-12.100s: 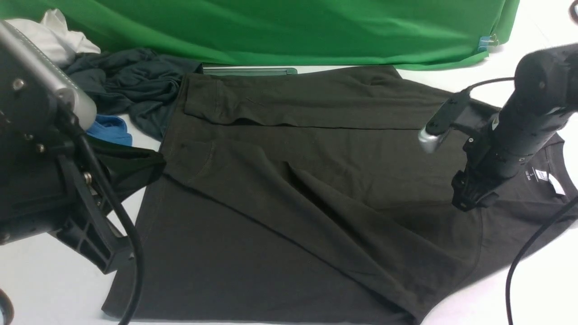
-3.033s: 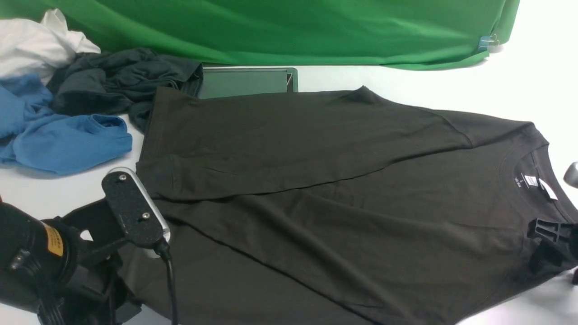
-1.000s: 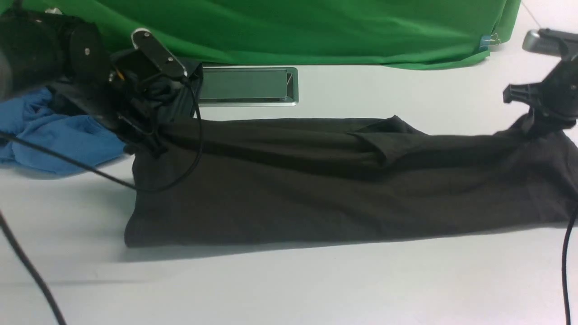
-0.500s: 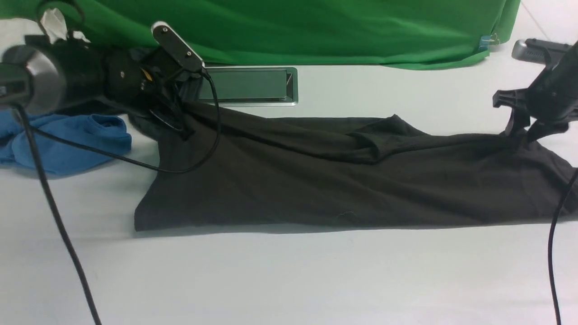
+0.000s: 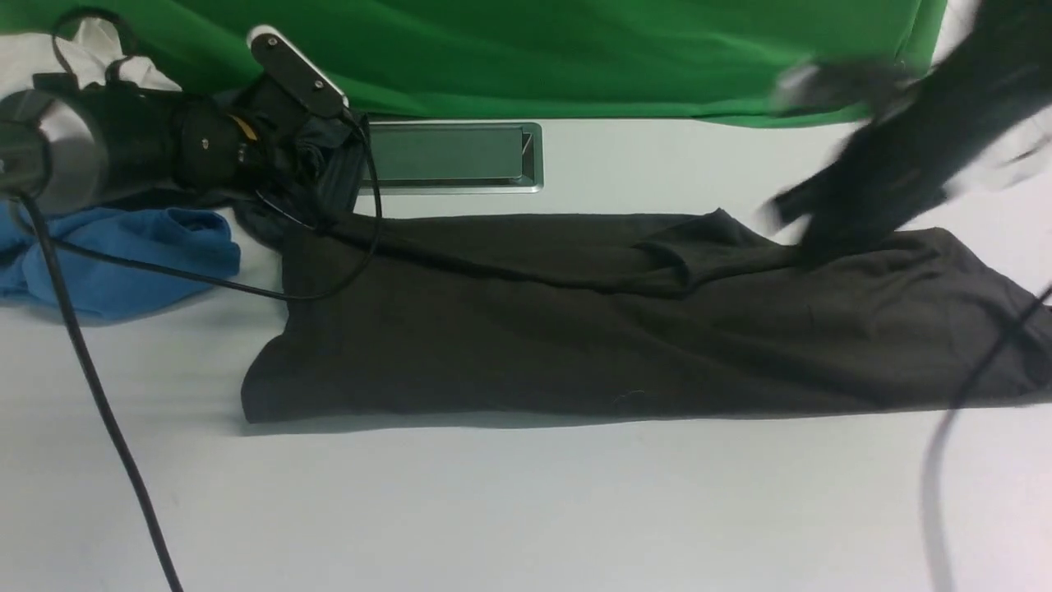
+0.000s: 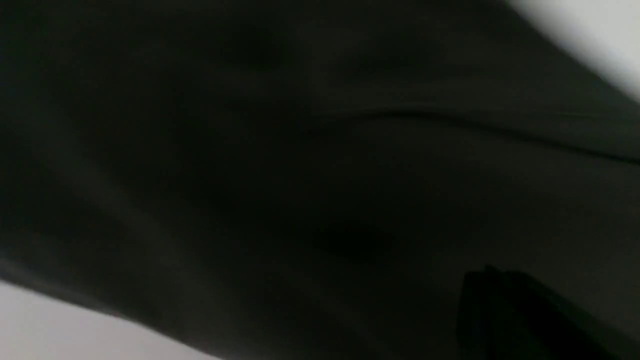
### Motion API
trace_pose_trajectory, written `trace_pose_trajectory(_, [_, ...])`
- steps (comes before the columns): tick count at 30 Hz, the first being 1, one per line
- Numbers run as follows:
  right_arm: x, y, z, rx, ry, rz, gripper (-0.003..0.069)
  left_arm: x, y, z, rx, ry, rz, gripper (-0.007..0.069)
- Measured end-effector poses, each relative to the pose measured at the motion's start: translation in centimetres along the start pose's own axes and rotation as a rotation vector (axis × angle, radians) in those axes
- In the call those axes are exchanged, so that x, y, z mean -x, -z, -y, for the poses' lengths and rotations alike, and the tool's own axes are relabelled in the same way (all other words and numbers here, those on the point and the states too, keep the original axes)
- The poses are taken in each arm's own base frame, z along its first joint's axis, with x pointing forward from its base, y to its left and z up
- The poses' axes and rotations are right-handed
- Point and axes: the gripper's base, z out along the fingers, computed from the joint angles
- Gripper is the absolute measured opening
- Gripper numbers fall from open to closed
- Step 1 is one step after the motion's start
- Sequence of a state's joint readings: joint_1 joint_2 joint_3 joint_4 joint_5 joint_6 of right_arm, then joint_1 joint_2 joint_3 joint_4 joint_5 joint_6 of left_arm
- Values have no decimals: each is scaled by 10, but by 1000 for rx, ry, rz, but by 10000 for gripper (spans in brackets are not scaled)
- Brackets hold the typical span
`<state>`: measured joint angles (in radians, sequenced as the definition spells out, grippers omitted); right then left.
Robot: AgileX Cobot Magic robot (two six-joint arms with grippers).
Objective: Fold a long-sleeved shirt on a white desktop.
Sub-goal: 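Fold the black garment in half by bringing its near edge over to the far edge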
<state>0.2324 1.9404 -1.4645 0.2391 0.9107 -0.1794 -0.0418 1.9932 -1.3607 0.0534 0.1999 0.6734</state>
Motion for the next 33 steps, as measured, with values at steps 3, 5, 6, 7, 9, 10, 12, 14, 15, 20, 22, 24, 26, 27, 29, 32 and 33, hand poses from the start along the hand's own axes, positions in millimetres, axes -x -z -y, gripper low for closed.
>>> trace_pose_trajectory(3, [1,-29,-22,18,55,-4,29,-2,0,2,-19,17,-21,131])
trace_pose_trajectory(5, [3,-40,-25,22,66,-1,29,-2,4,2,-39,69,-35,115])
trace_pose_trajectory(6, [4,-45,-25,21,66,1,29,-1,7,2,-50,95,-41,99])
trace_pose_trajectory(7, [8,-51,-24,22,62,14,29,1,13,2,-66,132,-49,69])
trace_pose_trajectory(9, [10,-58,-23,22,58,22,29,5,23,1,-79,166,-43,40])
trace_pose_trajectory(10, [14,-64,-22,24,49,37,29,12,35,0,-91,188,-35,19])
trace_pose_trajectory(12, [17,-68,-22,23,45,57,29,21,52,-2,-93,193,-12,18])
trace_pose_trajectory(14, [22,-68,-21,15,42,106,29,31,68,0,-104,187,8,18])
trace_pose_trajectory(15, [24,-68,-21,10,43,133,29,35,75,1,-108,184,18,18])
trace_pose_trajectory(20, [44,-69,-14,-46,66,347,31,51,96,17,-171,146,17,18])
trace_pose_trajectory(22, [56,-74,-2,-96,67,488,33,56,101,30,-218,131,-2,18])
trace_pose_trajectory(24, [64,-76,15,-143,53,596,37,60,103,41,-259,111,-24,18])
trace_pose_trajectory(26, [68,-73,36,-182,23,655,45,60,105,48,-291,91,-57,18])
trace_pose_trajectory(27, [68,-73,38,-185,19,657,46,60,105,49,-294,88,-61,18])
trace_pose_trajectory(29, [69,-60,58,-200,-23,646,59,56,106,52,-319,65,-108,18])
trace_pose_trajectory(32, [65,-35,68,-189,-45,586,67,51,106,49,-326,71,-136,18])
trace_pose_trajectory(33, [63,-23,65,-176,-38,557,67,50,105,47,-329,88,-136,18])
